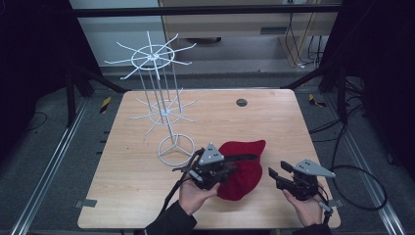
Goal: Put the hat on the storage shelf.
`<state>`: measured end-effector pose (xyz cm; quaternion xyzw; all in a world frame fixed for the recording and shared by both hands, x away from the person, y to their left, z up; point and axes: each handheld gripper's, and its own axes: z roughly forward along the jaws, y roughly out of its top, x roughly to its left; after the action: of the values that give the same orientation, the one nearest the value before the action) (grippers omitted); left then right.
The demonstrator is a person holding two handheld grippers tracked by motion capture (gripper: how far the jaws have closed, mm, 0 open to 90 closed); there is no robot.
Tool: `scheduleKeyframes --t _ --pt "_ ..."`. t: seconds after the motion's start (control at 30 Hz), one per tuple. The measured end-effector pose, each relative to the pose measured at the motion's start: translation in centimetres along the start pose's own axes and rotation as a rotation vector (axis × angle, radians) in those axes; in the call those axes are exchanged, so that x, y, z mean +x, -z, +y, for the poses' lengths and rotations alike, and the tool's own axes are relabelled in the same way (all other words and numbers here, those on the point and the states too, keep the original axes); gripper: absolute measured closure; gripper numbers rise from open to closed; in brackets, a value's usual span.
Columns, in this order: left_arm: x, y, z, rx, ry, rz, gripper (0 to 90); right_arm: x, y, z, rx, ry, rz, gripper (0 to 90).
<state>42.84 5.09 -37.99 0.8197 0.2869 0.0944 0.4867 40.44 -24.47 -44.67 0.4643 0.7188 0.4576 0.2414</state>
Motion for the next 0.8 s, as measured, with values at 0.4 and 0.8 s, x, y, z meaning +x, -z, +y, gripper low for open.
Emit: scheduleKeyframes --t 0.4,0.8 --pt "2.0 0.6 1.5 -0.072 0.048 0.091 83.3 2.6 -0.3 0.2 -0.005 0.030 0.124 45.7" --pt "2.0 0.8 2.7 -0.120 0.050 0.127 83.3 5.2 -1.3 0.0 0.019 0.048 0.229 44.7"
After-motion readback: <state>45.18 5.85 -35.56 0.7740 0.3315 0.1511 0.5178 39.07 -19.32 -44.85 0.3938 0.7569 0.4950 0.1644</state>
